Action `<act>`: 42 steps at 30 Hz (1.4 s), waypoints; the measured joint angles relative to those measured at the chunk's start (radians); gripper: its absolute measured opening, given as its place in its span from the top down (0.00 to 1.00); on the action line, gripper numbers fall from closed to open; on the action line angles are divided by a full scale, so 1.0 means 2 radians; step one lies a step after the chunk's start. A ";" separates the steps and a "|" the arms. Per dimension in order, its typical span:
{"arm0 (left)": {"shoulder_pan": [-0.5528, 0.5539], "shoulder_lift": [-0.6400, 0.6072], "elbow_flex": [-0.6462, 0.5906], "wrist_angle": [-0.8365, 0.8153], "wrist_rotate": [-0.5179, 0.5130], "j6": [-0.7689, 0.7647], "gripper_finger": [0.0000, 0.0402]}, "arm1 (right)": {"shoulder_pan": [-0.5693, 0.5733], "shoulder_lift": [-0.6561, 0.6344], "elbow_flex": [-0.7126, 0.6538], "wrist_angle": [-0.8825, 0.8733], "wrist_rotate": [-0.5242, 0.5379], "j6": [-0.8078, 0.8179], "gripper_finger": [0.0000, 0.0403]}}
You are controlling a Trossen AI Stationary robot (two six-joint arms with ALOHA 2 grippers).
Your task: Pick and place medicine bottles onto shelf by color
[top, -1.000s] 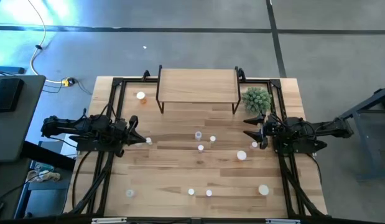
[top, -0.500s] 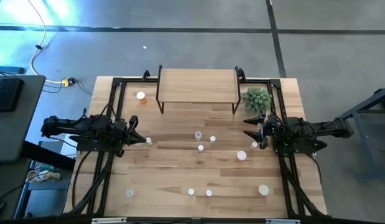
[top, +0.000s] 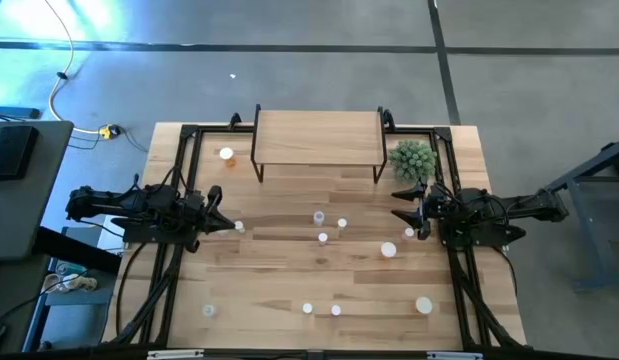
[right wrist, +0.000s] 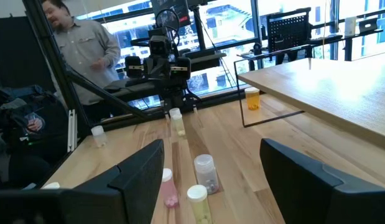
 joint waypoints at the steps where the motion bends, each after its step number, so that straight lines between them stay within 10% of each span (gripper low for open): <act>1: 0.000 0.000 0.000 0.000 0.000 0.000 1.00 | 0.000 0.000 0.000 0.000 0.000 0.000 0.36; 42: 0.000 0.000 0.000 0.000 0.000 0.000 1.00 | -0.005 0.000 0.000 0.003 0.020 -0.157 0.36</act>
